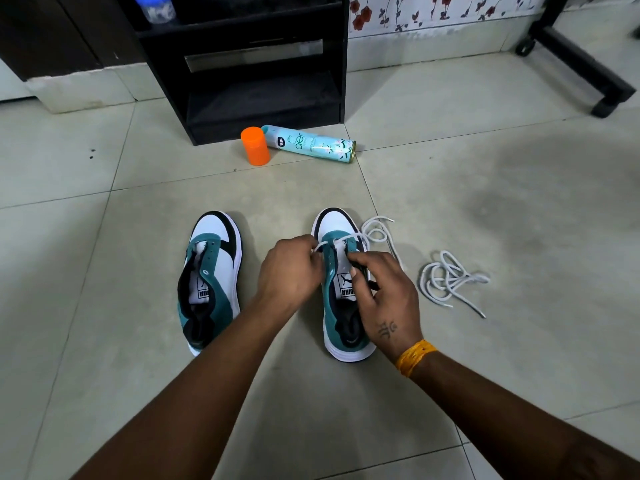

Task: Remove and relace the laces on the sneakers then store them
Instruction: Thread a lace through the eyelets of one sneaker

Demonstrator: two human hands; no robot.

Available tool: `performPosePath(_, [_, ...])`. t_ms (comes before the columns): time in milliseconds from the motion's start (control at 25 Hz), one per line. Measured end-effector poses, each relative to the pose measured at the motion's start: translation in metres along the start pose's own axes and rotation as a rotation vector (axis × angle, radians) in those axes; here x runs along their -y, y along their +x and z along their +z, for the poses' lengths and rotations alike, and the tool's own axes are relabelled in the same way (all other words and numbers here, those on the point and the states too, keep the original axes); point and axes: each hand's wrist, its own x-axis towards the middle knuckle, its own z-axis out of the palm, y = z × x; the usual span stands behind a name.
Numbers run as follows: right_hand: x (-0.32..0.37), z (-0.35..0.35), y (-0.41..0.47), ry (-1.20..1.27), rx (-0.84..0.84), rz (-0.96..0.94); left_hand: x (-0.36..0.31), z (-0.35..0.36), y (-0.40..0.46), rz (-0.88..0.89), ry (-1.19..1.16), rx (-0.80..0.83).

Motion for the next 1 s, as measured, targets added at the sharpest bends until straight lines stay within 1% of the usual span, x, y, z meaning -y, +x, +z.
performPosePath(80, [0.000, 0.001, 0.001, -0.011, -0.008, -0.005, -0.005, 0.000, 0.001, 0.025, 0.019, -0.071])
performPosePath(120, [0.000, 0.002, 0.002, -0.017, -0.009, -0.010, -0.003, 0.000, 0.001, 0.010, 0.079, -0.059])
performPosePath(160, [0.000, 0.001, 0.002, -0.021, -0.006, -0.016, 0.001, -0.002, 0.000, -0.023, 0.159, -0.006])
performPosePath(280, [-0.001, 0.000, 0.002, -0.021, 0.015, -0.026, 0.020, -0.002, -0.004, -0.114, 0.385, 0.226])
performPosePath(320, [-0.002, 0.000, 0.002, -0.025, 0.022, -0.032, 0.023, -0.002, -0.005, -0.115, 0.398, 0.245])
performPosePath(360, [-0.002, 0.000, 0.003, -0.029, 0.024, -0.037, 0.022, -0.001, -0.004, -0.092, 0.356, 0.209])
performPosePath(480, [-0.002, 0.000, 0.001, -0.027, 0.023, -0.034, 0.002, -0.001, -0.001, 0.002, 0.079, 0.026])
performPosePath(560, [-0.003, 0.000, 0.000, -0.029, 0.027, -0.042, -0.005, -0.001, -0.001, 0.030, 0.006, -0.050])
performPosePath(600, [-0.003, 0.000, 0.000, -0.029, 0.029, -0.046, -0.003, -0.001, -0.001, 0.010, 0.031, -0.051])
performPosePath(640, [-0.004, 0.001, 0.000, -0.028, 0.030, -0.046, 0.001, -0.003, -0.002, -0.023, 0.091, -0.018])
performPosePath(760, [-0.004, 0.000, 0.002, -0.027, 0.034, -0.038, 0.016, -0.004, -0.002, -0.121, 0.314, 0.184])
performPosePath(800, [-0.004, 0.000, 0.002, -0.027, 0.033, -0.038, 0.018, -0.004, -0.001, -0.122, 0.344, 0.202])
performPosePath(840, [-0.005, 0.000, 0.002, -0.028, 0.033, -0.039, 0.017, -0.003, 0.000, -0.092, 0.317, 0.174])
performPosePath(1000, [-0.004, -0.001, 0.000, -0.035, 0.030, -0.041, 0.000, 0.000, 0.003, 0.032, 0.007, -0.021])
